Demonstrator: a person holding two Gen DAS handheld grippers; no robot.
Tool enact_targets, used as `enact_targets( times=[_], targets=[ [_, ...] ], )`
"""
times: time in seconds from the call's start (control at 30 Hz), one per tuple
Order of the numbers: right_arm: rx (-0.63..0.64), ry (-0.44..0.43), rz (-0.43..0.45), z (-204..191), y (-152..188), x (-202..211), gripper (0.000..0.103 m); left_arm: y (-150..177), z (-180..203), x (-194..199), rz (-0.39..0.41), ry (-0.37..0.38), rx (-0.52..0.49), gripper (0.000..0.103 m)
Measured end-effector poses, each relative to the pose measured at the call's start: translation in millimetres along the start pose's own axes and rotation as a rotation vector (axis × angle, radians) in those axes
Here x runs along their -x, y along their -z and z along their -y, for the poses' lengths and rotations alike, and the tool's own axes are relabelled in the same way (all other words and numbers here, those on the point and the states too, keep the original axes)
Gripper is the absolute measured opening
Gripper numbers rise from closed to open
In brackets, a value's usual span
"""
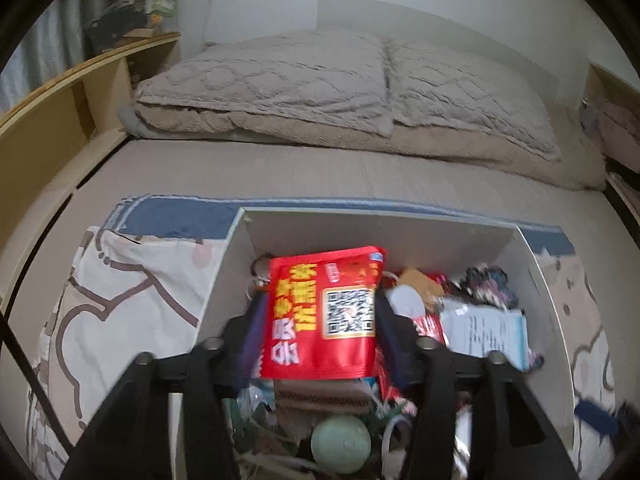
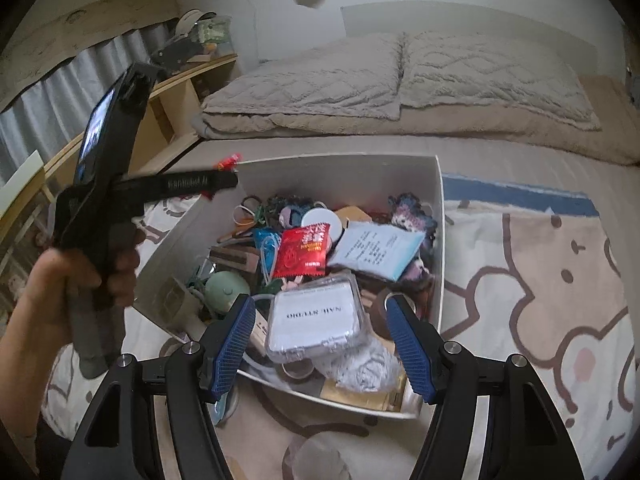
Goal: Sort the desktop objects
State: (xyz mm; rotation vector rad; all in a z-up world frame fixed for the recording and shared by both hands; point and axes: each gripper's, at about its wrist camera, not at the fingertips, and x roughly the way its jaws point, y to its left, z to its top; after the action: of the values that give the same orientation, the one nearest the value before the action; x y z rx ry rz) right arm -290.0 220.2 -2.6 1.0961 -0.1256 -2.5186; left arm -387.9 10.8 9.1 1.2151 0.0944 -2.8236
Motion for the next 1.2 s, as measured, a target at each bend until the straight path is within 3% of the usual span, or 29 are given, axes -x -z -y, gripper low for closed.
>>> enact_targets(
  times=[0.07,0.13,0.43,0.8,1.03,1.1,1.17,1.2],
  targets=[
    [-0.011,-0.006,-0.006,2.2,3.5,-1.1,0.069,-4.5,-1.8,1.9,0.028,-0.006,0.014,0.084],
    [-0.017,-0.006,-0.006,3.4,6.3,-0.9,0.069,-8.0,-2.5,2.8,0.036,-0.017,0.011,0.091],
    [-0.053,-0.006,0.030,6.3,5.6,14.2,0.069,8.6,4.7,20.7,0.037,-0.009,-0.085,0.092],
    [-0.053,0.023,0.086,-3.4,-4.4,39.9,0.069,23.6,9.2,57.7,0.067,0.026,-0.115,0.092],
    [-0.072,0.057,0.114,-9.3,-5.3,54.0,0.069,37.1,6.1,87.2,0.104,0.028,-0.118,0.099],
    [-0.073,0.065,0.128,-12.7,-4.8,59.4,0.072,40.4,4.6,94.9,0.115,0.027,-0.119,0.102],
    [-0.076,0.083,0.148,-15.6,-5.0,65.3,0.089,43.6,3.4,102.4,0.126,0.024,-0.125,0.102],
    [-0.077,0.091,0.154,-16.9,-5.1,68.1,0.090,45.7,2.6,106.1,0.130,0.023,-0.130,0.102]
  ],
)
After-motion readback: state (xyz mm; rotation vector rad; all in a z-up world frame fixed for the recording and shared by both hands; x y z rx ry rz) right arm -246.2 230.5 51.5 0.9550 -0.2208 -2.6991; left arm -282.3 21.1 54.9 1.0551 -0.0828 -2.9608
